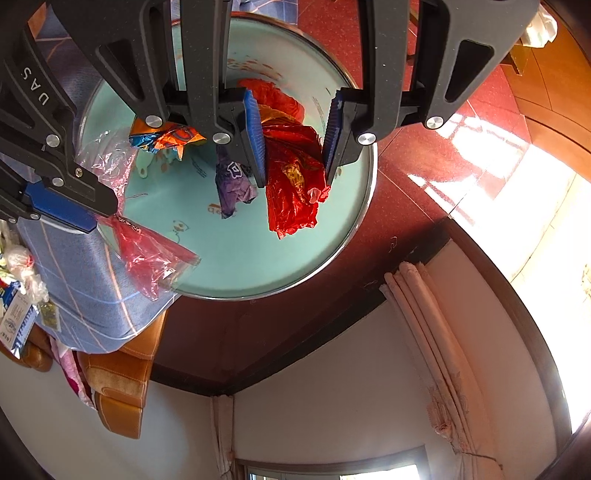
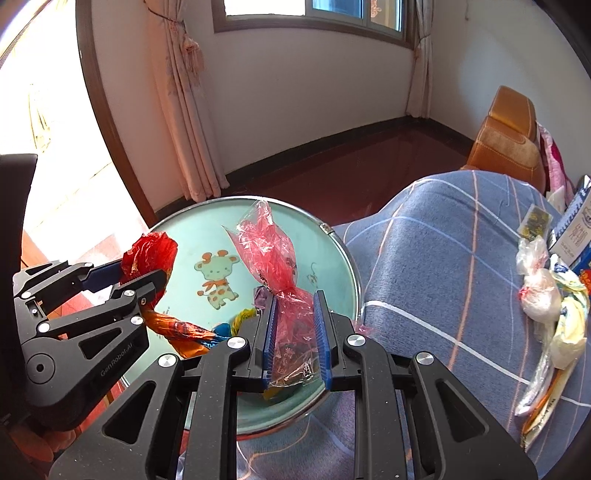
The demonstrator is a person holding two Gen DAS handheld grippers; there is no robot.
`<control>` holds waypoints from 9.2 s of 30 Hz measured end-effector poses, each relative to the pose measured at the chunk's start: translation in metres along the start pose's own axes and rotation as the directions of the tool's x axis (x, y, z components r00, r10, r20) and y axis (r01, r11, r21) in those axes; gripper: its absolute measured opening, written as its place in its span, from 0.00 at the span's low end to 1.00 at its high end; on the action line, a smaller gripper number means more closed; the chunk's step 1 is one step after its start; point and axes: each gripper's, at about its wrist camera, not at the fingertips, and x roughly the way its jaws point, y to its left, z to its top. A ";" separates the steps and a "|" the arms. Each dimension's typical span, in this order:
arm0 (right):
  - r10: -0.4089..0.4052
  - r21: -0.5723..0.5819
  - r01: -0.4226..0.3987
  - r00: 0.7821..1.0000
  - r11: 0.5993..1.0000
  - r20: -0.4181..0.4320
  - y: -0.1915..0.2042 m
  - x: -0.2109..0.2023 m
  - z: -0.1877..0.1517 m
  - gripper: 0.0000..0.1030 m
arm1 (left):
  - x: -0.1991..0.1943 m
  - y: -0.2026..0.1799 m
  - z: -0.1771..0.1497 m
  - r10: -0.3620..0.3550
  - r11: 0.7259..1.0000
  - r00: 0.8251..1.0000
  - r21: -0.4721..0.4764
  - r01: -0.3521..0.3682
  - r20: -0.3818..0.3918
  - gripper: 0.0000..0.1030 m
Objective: Collect trash
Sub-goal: 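Carry the red chip bag and pink bag over the bin and open both grippers, then move both open grippers back over the table toward the remaining trash, then grasp the white snack wrapper with the right gripper while the left grasps the yellow plastic bag, then carry the yellow bag and white wrapper toward the blue bin, then open the right gripper over the bin while the left opens to drop the yellow bag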
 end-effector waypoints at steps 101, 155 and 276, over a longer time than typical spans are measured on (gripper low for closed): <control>-0.316 0.399 0.314 0.947 0.861 -0.065 -0.245 -0.115 -0.121 0.08 | -0.077 -0.170 -0.007 -0.181 0.952 0.981 0.262 0.156 0.071 0.93; -0.442 0.318 0.424 0.897 0.848 -0.015 -0.250 -0.167 -0.157 0.10 | -0.112 -0.209 0.001 -0.326 0.907 0.943 0.306 0.290 0.073 0.33; -0.062 -0.026 0.063 0.997 0.998 0.041 -0.040 -0.040 -0.024 0.24 | -0.013 -0.029 -0.008 0.040 0.999 0.999 0.030 -0.039 -0.027 0.78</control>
